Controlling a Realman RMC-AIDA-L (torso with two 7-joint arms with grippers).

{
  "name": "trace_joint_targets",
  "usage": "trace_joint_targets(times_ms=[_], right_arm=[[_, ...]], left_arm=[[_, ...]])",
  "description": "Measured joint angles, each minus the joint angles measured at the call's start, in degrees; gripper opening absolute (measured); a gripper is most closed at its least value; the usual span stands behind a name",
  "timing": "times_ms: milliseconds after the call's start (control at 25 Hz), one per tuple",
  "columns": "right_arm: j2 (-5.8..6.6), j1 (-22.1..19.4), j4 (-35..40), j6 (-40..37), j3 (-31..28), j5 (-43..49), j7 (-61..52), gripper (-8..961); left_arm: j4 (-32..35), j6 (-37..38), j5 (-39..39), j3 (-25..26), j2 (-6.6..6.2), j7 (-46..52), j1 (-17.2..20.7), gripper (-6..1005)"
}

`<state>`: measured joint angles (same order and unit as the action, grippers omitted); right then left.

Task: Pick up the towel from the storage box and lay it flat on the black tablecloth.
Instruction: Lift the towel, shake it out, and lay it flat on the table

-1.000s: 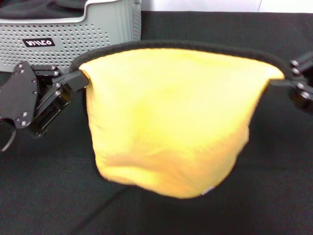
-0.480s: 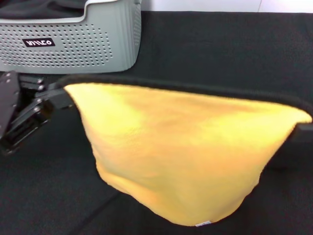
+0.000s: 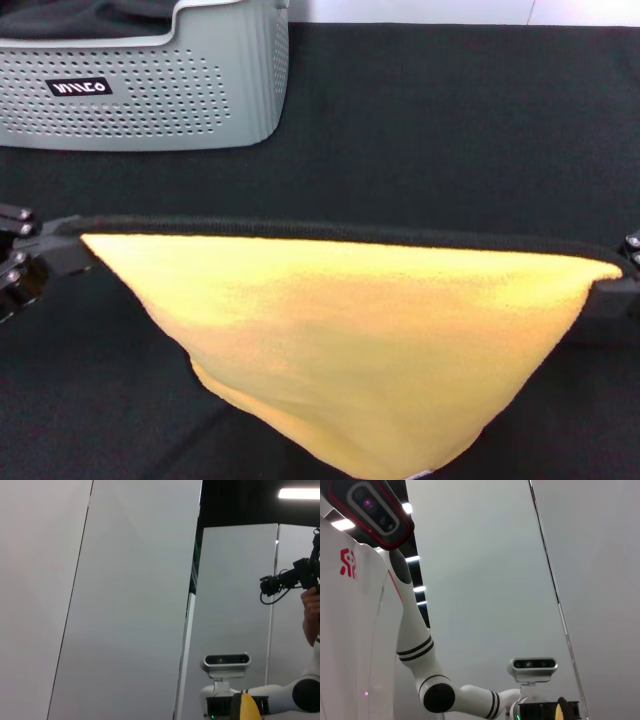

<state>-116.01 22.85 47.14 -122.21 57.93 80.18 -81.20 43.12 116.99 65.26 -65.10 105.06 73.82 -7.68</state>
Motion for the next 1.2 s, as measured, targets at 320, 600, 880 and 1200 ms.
trace_joint_targets(times_ms=[320,600,880,1200], right_arm=[[0.01,-0.4,0.3,-0.7,2.4,-1.8,-0.2,9],[0.18,-1.6,1.3,-0.8,6.5,-5.3,-0.4,9],[0.18,-2.7,2.8,-0.8,9.2,-6.7,-0.7,9],[0.09,-2.8,0.5,0.0,9.5,-6.6,0.3,9]], left_arm=[[6.1,0.1,-0.2,-0.2,0.15,2.6,3.5,11],[10.4,0.1,-3.3,-3.8,-0.54,4.3,5.1,11],[10.7,0.1,-4.5,-4.9,-1.7,5.6,5.3,11],[9.3,0.0,-3.9,-5.4,-2.17,5.0,5.2,11]])
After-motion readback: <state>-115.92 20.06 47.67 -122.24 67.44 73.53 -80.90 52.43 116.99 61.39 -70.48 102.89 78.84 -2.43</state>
